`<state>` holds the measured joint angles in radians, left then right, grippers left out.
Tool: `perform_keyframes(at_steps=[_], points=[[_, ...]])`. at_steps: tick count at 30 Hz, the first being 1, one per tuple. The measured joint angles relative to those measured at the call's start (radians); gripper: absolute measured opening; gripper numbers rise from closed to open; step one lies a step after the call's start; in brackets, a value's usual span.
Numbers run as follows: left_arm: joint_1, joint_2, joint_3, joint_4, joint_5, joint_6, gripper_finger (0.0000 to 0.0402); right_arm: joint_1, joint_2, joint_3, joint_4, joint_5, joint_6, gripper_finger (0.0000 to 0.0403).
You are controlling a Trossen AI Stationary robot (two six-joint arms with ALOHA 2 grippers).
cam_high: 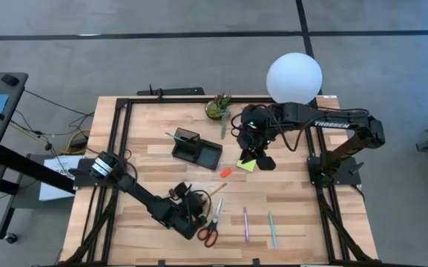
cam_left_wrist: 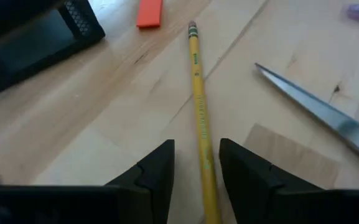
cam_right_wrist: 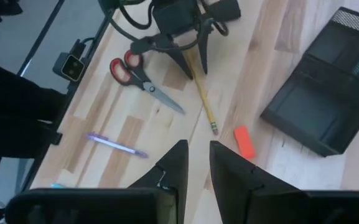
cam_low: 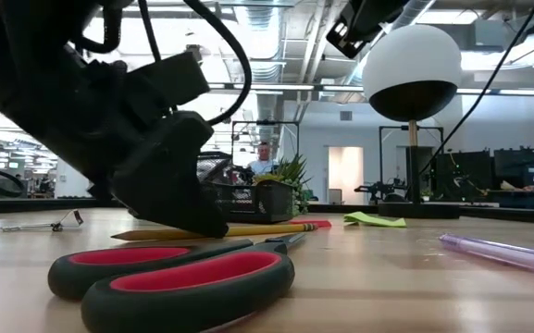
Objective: Pick and place office supplies into organizer
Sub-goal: Put the yellow pencil into the black desk organizer
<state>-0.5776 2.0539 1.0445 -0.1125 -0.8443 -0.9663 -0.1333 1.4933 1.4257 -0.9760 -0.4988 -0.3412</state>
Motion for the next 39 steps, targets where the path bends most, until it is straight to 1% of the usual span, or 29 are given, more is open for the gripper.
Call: perform_keyframes(at_steps=[3, 5, 11, 12, 16, 19, 23, 27, 32, 35, 39], points=[[-0.001, 0.044, 0.003, 0.023, -0.007, -0.039, 0.0124, 0.000, 0.000, 0.000, -0.008, 0.001, 0.001, 0.0059], [-0.010, 0.076, 0.006, 0.031, -0.031, -0.075, 0.0124, 0.000, 0.000, 0.000, -0.007, 0.001, 0.001, 0.0059], [-0.088, 0.169, 0.007, 0.038, -0.205, -0.236, 0.0124, 0.000, 0.000, 0.000, -0.007, 0.001, 0.013, 0.0059], [-0.103, 0.175, 0.007, 0.038, -0.214, -0.246, 0.0124, 0.000, 0.000, 0.000, -0.007, 0.001, 0.024, 0.0059], [-0.154, 0.179, 0.003, 0.028, -0.219, -0.256, 0.0124, 0.000, 0.000, 0.000, -0.006, 0.001, 0.030, 0.0059], [-0.176, 0.179, 0.000, 0.018, -0.242, -0.280, 0.0124, 0.000, 0.000, 0.000, -0.004, 0.001, 0.030, 0.0059], [-0.183, 0.179, 0.003, 0.013, -0.246, -0.294, 0.0124, 0.000, 0.000, 0.000, -0.003, 0.002, 0.030, 0.0059], [-0.183, 0.180, 0.018, 0.016, -0.247, -0.266, 0.0124, 0.000, 0.000, 0.000, -0.004, 0.002, 0.029, 0.0059], [-0.183, 0.180, 0.008, -0.009, -0.247, -0.318, 0.0121, 0.000, 0.000, 0.000, -0.004, 0.002, 0.035, 0.0059], [-0.179, 0.181, -0.001, 0.005, -0.251, -0.304, 0.0107, 0.000, 0.000, 0.000, -0.004, 0.002, 0.039, 0.0059], [-0.179, 0.202, 0.000, 0.040, -0.274, -0.273, 0.0069, 0.000, 0.000, 0.000, -0.003, 0.002, 0.054, 0.0059]])
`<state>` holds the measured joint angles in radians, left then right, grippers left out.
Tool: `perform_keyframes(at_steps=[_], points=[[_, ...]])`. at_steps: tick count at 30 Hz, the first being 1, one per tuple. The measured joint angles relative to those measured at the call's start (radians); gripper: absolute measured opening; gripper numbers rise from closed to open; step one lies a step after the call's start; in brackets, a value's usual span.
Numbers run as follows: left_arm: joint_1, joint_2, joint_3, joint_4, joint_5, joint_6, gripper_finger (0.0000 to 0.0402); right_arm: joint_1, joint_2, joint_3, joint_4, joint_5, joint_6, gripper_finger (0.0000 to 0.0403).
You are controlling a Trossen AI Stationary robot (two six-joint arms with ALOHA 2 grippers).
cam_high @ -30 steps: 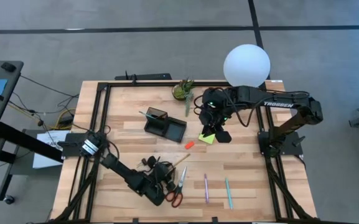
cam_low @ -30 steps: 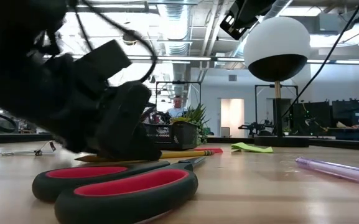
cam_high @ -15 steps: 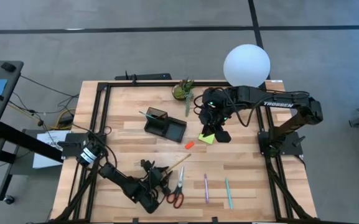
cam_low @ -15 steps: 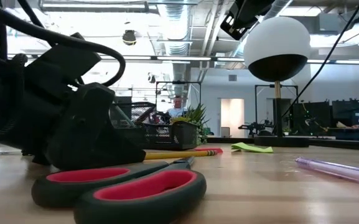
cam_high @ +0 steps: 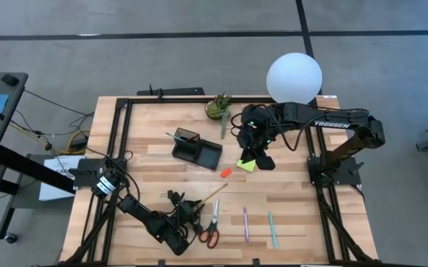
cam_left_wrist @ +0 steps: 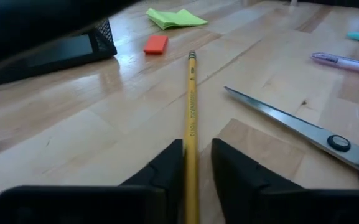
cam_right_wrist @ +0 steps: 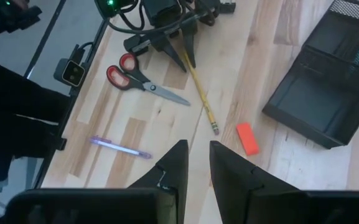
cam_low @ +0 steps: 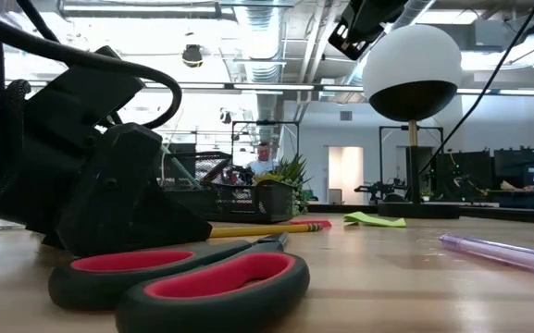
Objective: Pick and place office supplies into organizer
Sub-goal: Put the yellow pencil into the black desk organizer
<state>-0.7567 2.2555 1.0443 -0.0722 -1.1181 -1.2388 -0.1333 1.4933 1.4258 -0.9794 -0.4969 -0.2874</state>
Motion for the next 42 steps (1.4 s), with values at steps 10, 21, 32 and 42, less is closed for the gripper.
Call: perform_keyframes(at_steps=[10, 21, 32, 42], points=[[0.015, 0.002, 0.000, 0.009, -0.009, 0.002, 0.0014, 0.036, 0.000, 0.000, 0.086, -0.009, -0.119, 0.0059], [0.039, -0.076, -0.005, -0.049, 0.120, -0.072, 0.0006, 0.136, 0.154, 0.001, 0.191, 0.023, -0.124, 0.0059], [0.072, -0.215, 0.005, -0.165, 0.295, 0.007, 0.0004, 0.132, 0.332, 0.001, 0.187, 0.054, -0.082, 0.0059], [0.093, -0.302, 0.004, -0.256, 0.338, 0.077, 0.0002, 0.146, 0.367, -0.001, 0.245, 0.054, -0.080, 0.0059]])
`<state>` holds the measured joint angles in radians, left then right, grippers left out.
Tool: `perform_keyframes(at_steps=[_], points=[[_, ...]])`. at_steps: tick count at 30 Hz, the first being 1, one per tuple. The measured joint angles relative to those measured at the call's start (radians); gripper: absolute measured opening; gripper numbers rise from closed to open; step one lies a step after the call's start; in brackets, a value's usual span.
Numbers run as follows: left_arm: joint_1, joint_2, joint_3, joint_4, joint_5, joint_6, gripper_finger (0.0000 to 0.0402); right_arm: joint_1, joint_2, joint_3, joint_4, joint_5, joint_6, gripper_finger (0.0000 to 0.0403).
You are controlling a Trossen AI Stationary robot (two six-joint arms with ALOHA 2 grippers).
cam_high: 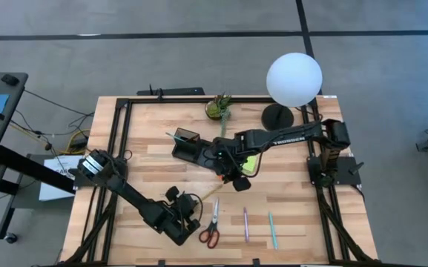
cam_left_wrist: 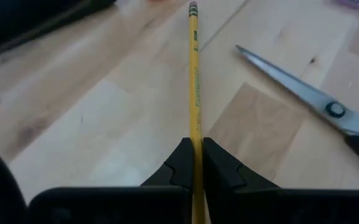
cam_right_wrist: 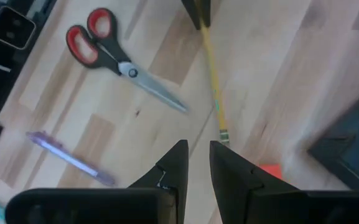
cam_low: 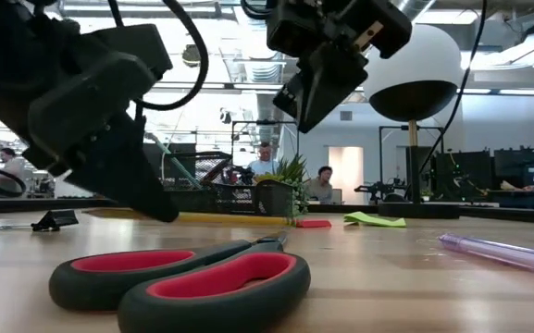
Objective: Pick and place office supplies into organizer
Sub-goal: Put the yellow pencil into the black desk organizer
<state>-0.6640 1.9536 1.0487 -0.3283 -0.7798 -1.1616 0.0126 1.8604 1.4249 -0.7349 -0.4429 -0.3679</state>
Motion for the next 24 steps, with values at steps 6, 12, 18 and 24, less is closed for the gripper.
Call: perform_keyframes(at_steps=[6, 12, 18, 24], points=[[0.000, -0.047, 0.001, -0.044, -0.011, -0.001, 0.0002, 0.033, 0.035, -0.001, 0.125, 0.012, -0.075, 0.0059], [0.002, -0.059, 0.002, -0.042, 0.008, 0.000, 0.0002, 0.053, 0.044, 0.001, 0.175, 0.112, -0.112, 0.0059], [0.007, -0.060, 0.002, -0.044, 0.009, 0.004, 0.0002, 0.060, 0.044, 0.001, 0.159, 0.107, -0.112, 0.0092], [0.011, -0.065, 0.004, -0.044, 0.016, 0.002, 0.0002, 0.082, 0.044, 0.001, 0.198, 0.162, -0.112, 0.0168]])
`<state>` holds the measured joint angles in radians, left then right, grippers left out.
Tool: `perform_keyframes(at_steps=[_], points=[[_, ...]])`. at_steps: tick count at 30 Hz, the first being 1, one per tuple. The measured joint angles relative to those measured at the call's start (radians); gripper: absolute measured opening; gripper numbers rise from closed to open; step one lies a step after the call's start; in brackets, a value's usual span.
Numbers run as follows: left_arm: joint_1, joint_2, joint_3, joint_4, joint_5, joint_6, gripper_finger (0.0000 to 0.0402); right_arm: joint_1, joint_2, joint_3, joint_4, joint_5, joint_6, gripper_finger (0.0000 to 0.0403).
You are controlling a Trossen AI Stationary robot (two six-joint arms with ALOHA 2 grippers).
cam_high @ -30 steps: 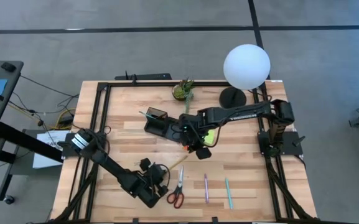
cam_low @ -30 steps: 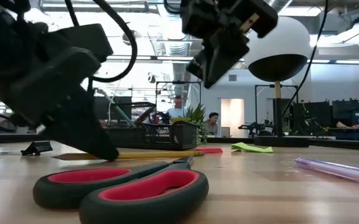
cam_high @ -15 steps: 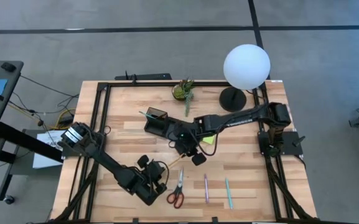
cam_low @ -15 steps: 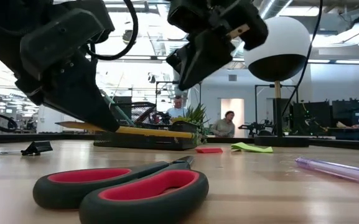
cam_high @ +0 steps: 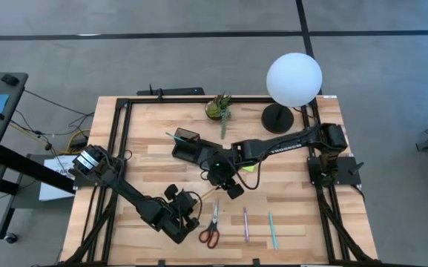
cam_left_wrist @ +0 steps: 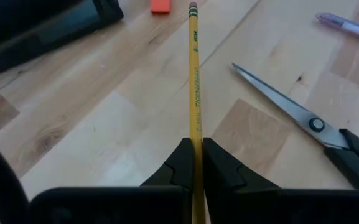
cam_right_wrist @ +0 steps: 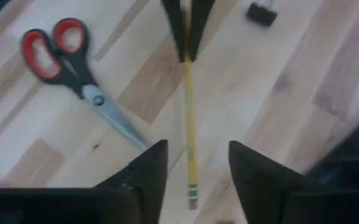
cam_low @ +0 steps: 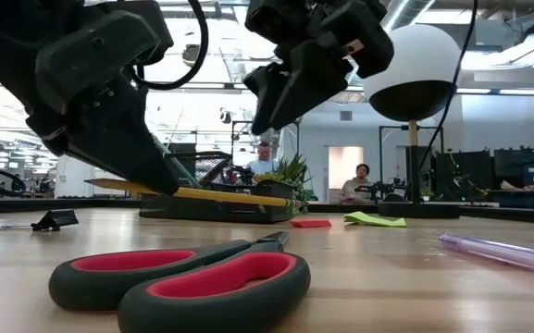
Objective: Pick and place office supplies into organizer
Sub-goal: Put the yellow pencil into the black desk organizer
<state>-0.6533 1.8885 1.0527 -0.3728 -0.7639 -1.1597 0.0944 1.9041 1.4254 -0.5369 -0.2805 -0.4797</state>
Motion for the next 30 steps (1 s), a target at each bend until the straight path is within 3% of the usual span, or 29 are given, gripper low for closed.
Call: perform_keyframes(at_steps=[6, 12, 21, 30], points=[[0.017, -0.012, 0.000, 0.003, 0.000, 0.002, 0.0002, 0.014, 0.059, -0.002, 0.047, 0.045, 0.031, 0.0226], [0.025, -0.058, 0.002, -0.012, -0.006, 0.062, 0.0002, 0.017, 0.143, 0.004, 0.057, 0.103, 0.037, 0.0234], [0.026, -0.065, 0.002, -0.038, -0.002, 0.070, 0.0002, 0.008, 0.147, 0.055, 0.059, 0.099, 0.045, 0.0201], [0.027, -0.064, 0.002, -0.034, -0.018, 0.056, 0.0002, 0.018, 0.147, 0.056, 0.049, 0.091, 0.029, 0.0133]])
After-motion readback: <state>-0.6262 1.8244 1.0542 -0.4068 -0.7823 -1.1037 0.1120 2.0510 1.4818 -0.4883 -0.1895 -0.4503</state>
